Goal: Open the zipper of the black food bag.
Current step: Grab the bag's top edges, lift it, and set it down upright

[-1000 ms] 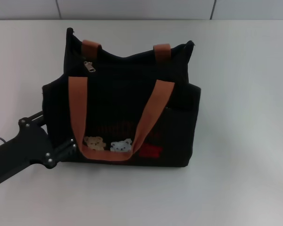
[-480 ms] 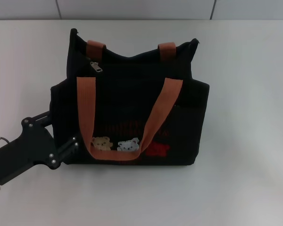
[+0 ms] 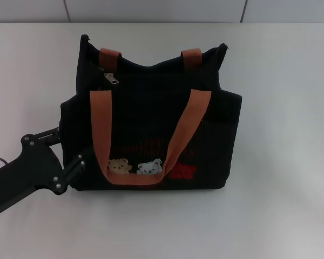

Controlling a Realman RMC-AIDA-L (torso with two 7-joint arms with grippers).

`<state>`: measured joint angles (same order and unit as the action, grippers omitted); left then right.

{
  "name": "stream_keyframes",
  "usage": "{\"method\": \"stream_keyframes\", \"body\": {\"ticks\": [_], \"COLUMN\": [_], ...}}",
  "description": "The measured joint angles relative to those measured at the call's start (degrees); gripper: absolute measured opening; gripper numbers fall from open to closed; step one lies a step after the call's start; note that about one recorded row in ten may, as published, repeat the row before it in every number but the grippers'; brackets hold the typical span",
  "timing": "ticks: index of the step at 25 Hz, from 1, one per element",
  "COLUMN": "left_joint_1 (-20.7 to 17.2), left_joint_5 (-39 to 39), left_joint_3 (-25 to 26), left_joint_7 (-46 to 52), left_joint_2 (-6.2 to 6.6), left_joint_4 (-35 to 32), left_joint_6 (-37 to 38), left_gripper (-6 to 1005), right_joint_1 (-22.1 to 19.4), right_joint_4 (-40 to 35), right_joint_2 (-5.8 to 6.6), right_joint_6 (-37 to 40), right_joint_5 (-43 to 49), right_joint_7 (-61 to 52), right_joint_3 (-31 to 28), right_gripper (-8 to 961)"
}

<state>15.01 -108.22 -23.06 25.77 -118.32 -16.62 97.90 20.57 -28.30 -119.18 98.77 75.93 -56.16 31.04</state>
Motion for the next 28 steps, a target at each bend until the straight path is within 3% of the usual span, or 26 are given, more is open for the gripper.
{"method": "stream_keyframes", "body": {"ticks": [10, 28], "left_joint_1": [0.02, -0.33], "left_joint_5": [0.03, 0.12], "left_joint_3": [0.19, 1.0], "left_joint_7": [0.27, 0.52], "left_joint_2": [0.04, 0.2], "left_joint_4": [-0.15, -0.43], "left_joint_6": [0.64, 2.65], "left_gripper": [290, 152], "right_joint_1": [0.0, -0.1], "right_joint_4": [0.0, 0.01], "right_joint_2": [0.0, 0.0], "right_joint_6": [0.02, 0.11], "right_joint_5": [0.0, 0.0], "right_joint_7": [0.0, 0.0], "right_joint_3": [-0.18, -0.08], "right_gripper": [733, 732]}}
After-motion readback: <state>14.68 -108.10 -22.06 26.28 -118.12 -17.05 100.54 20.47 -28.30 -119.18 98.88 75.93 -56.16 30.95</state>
